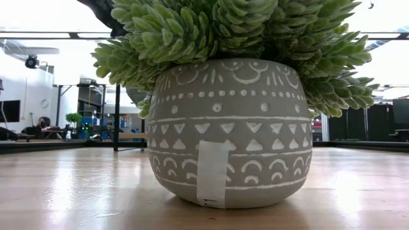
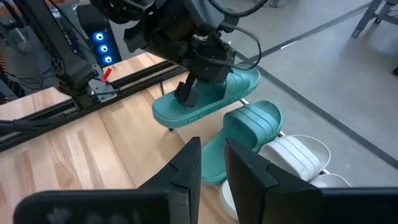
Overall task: Pick and place slides into the shelf
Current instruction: Put the green slipper on the shelf
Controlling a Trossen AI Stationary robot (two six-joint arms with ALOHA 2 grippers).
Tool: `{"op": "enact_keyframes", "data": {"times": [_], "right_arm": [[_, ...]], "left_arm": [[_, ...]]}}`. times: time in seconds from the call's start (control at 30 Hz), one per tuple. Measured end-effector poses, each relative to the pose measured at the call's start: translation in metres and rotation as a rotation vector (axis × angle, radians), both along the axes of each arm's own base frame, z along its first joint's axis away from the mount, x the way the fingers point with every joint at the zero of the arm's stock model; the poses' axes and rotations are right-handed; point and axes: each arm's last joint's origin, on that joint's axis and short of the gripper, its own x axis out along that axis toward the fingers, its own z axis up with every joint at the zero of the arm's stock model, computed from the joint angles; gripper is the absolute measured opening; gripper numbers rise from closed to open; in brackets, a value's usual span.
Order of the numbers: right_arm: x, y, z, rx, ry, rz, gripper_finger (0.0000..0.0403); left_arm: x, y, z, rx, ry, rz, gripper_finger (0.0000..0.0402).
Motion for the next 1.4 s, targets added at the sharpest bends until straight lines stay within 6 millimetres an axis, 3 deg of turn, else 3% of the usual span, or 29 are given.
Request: {"op": "enact_keyframes", "data": {"times": [0.4,0.77,1.4], "right_arm": [[0.000,-0.002,0.000,-0.002,0.002,-0.004,0.0063],[0.000,-0.002,0.000,-0.001,0.003,-0.006,0.0063],[0.000,-0.002,0.000,0.021,-0.008,-0.020,0.0063]], "left_arm": [[-0.015,-0.006,-0.016,-0.028,0.034,0.001,0.0000],[-0.014,-0.002,-0.015,0.006,-0.019,0.003,0.0000],[-0.008,0.008,-0.040,-0.045,0.008,-0.003,0.0000]]}}
